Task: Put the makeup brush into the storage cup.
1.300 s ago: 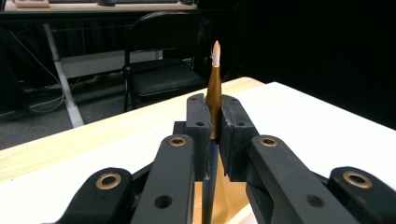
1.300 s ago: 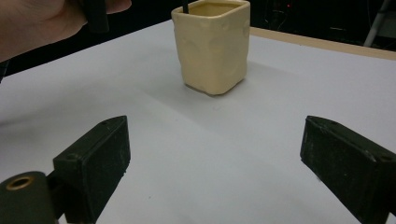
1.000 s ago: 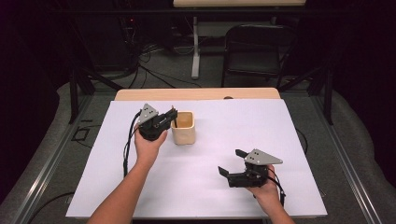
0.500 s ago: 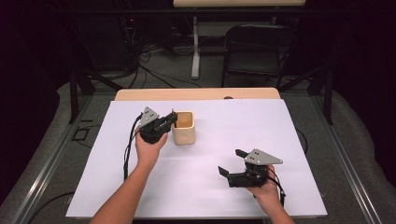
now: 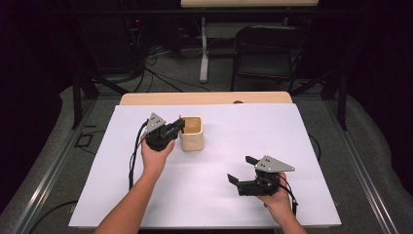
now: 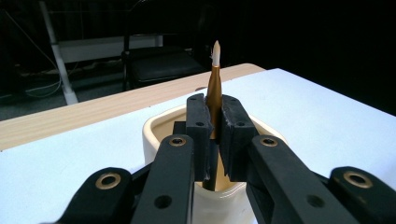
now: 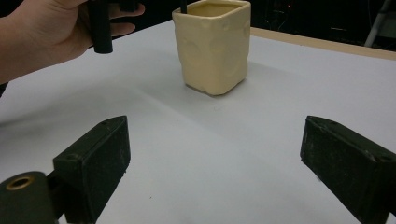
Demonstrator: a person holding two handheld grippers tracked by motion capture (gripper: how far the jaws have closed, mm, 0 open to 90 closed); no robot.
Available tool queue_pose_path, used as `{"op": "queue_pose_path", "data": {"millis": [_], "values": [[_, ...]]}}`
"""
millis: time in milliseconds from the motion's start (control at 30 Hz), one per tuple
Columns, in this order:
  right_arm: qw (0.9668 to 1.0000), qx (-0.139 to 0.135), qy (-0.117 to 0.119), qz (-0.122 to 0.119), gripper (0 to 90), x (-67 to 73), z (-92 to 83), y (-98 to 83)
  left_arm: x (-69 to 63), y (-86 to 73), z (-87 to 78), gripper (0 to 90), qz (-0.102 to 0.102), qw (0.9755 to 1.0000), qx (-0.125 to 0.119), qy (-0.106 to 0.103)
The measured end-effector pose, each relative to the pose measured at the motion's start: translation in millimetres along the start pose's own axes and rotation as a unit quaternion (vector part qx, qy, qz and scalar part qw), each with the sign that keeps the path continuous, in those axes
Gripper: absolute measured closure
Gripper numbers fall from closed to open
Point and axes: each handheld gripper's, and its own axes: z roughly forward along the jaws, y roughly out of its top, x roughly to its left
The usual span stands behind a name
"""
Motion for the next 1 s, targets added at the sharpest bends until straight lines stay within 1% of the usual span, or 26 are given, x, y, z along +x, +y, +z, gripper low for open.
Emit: {"op": "queue_pose_path", "data": {"millis": [133,233,300,400,533,600,733,933,1000], "values": [[1.0,0.0,-0.001,0.0,8.0,0.0,0.0,0.0,0.1,-0.2,0.2,80.2,0.002,1.0,0.0,0.004],[1.0,-0.001,0.0,0.001,8.1,-0.1,0.3,-0.1,-0.1,-0.7,0.6,75.2,0.008,1.0,0.002,-0.001],[1.0,-0.001,0.0,0.001,8.0,0.1,0.3,-0.1,-0.8,-1.0,1.5,65.5,0.013,0.9999,-0.001,0.004],[1.0,-0.001,0.0,0.001,8.0,0.1,0.5,-0.2,-0.7,-1.1,2.5,52.1,0.007,1.0,-0.007,0.0],[1.0,-0.001,0.0,0.001,8.0,0.2,0.4,-0.2,-0.6,-1.6,4.2,40.7,0.002,0.9999,-0.012,-0.001],[1.0,-0.001,0.0,0.001,8.0,0.1,0.5,-0.2,-0.2,-2.2,5.2,35.2,-0.002,0.9999,-0.01,-0.002],[1.0,-0.001,0.0,0.001,8.0,0.1,0.5,-0.2,-0.5,-2.9,6.3,31.8,0.002,0.9999,-0.01,0.002],[1.0,0.0,0.0,0.001,8.0,-0.1,0.4,-0.2,-1.6,-3.2,6.9,30.2,0.006,0.9999,-0.011,0.005],[1.0,-0.001,0.0,0.001,8.0,0.1,0.6,-0.3,-1.4,-3.3,7.1,30.0,0.006,0.9999,-0.01,0.003]]}}
